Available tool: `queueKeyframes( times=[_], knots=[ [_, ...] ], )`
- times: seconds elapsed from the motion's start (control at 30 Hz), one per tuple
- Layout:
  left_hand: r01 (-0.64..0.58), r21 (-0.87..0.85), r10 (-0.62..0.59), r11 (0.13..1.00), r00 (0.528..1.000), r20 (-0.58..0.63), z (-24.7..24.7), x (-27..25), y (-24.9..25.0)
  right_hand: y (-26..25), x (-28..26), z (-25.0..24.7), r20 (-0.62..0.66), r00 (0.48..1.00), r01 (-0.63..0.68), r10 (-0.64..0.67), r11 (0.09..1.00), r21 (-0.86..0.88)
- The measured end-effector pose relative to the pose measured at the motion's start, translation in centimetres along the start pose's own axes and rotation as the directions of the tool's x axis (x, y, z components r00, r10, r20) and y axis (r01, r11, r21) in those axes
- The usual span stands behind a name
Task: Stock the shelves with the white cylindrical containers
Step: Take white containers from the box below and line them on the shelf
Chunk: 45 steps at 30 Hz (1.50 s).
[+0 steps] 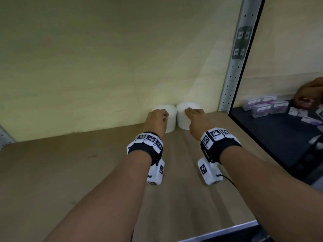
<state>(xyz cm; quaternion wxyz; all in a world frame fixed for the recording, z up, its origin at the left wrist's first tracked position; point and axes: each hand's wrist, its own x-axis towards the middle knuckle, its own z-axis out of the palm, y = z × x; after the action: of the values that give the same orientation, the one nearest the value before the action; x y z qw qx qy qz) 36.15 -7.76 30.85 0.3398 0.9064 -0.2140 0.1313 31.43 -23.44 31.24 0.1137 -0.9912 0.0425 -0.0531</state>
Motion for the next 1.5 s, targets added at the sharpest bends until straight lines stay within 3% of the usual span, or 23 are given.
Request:
queueKeyframes(
  times=[0.2,0.43,0.7,0.93,1.1,1.3,1.4,1.5],
  knots=[
    [0.022,0.099,-0.046,0.995,0.969,0.244,-0.2,-0.9,-0.1,-0.3,-0.8,-0.7,0.070,0.997,-0.035,0.035,0.999,0.004],
    [0.087,0.066,-0.098,0.994,0.977,0.191,-4.2,-6.6,1.1,-2.3,-6.8,-2.2,-0.034,0.998,-0.059,0.062,0.995,0.077],
    [0.100,0.114,-0.122,0.988,0.971,0.204,-8.6,-17.4,3.2,-5.7,-16.8,-3.2,0.001,1.000,0.001,-0.001,0.992,0.130],
    [0.118,0.101,-0.139,0.988,0.964,0.227,-10.4,-26.1,3.3,-7.8,-25.5,-0.5,-0.002,0.999,0.037,-0.038,0.975,0.219],
    [0.132,0.123,-0.160,0.984,0.952,0.262,-9.9,-32.0,2.2,-9.0,-30.1,3.5,0.111,0.992,0.031,-0.058,0.973,0.229],
    [0.095,0.159,-0.112,0.983,0.989,0.101,-9.9,-37.0,0.5,-11.5,-31.3,9.2,0.412,0.909,-0.014,-0.061,0.984,0.176],
    [0.260,0.156,-0.288,0.953,0.938,0.194,-9.0,-39.5,-2.3,-13.0,-31.0,12.1,0.501,0.861,0.001,-0.089,0.985,0.174],
    [0.414,0.285,-0.499,0.864,0.775,0.388,-7.7,-41.2,-5.3,-14.7,-30.8,15.3,0.583,0.805,0.048,-0.113,0.991,0.126]
  ],
)
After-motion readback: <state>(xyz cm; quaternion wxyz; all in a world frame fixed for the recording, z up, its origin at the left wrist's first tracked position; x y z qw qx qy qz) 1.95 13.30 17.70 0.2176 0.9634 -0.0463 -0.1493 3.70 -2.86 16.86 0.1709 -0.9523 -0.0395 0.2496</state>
